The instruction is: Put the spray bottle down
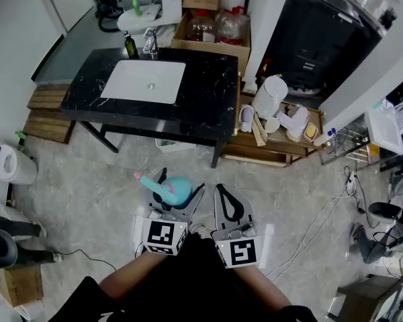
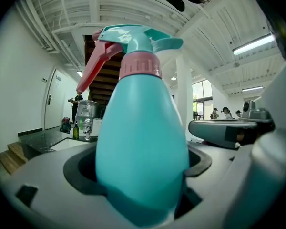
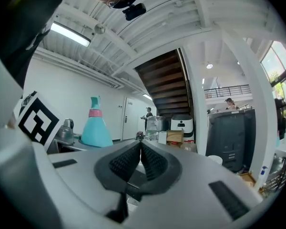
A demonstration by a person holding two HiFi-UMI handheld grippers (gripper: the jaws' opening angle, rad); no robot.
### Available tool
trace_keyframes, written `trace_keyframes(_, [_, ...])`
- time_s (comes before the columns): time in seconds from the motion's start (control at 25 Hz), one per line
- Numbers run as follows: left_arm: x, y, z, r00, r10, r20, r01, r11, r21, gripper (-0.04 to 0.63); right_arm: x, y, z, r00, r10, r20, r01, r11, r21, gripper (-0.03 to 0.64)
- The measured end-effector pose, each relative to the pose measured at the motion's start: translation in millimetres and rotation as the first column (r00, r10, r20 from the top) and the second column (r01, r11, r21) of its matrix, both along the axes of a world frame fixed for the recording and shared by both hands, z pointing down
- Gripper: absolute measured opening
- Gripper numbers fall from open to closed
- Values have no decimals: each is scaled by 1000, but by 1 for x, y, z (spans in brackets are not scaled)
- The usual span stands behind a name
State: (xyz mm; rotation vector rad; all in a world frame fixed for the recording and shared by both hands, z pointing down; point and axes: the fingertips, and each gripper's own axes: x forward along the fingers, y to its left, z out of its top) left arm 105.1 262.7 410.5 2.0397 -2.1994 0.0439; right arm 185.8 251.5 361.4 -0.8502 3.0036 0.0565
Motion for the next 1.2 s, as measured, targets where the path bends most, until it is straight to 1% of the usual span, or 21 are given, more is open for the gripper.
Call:
trace_keyframes(0.16, [-10,-11,-3,1000,3,20,-3,1000,6,439,7,-13,16,998,38,-54,-39,999,-20,17])
trace_keyframes(0.28, [-17,-24,0,1000,14,18,-14,1000,5,439,6,-26,18,996,69,-56,-69,998,-10,17])
trace_keyframes(0.48, [-26,-52,1,999,47,16,-47,999,8,439,3,-52,22,989,113,-99,-113,994,7,17])
trace_keyframes(0.56, [-28,-66,-2,997,69,34,-69,998,13,439,-1,-65,21,986,132,-102,-133,991,-1,17])
trace_keyframes(0.6, [-27,-73,-4,995,83,56,-84,996,16,439,-3,-73,21,985,139,-103,-140,990,-7,17])
trace_keyframes(0.68, [-27,-88,-6,988,115,103,-118,993,21,439,-11,-88,23,984,145,-102,-148,989,-18,17])
trace_keyframes(0.72, [-27,-96,-5,986,129,108,-132,991,18,439,-16,-94,25,984,145,-102,-147,989,-19,17])
trace_keyframes(0.84, [-35,-117,1,985,158,71,-159,987,1,439,-35,-114,31,985,136,-108,-139,990,-24,17])
trace_keyframes(0.92, [-43,-130,3,984,165,61,-165,986,-9,439,-48,-128,32,985,129,-115,-133,991,-30,17])
trace_keyframes(1.08, [-67,-155,3,984,167,60,-166,986,-22,439,-72,-156,29,984,125,-124,-130,991,-28,17])
trace_keyframes(1.2, [-88,-174,-2,983,164,88,-163,986,-19,439,-93,-175,24,983,129,-132,-132,991,-16,17])
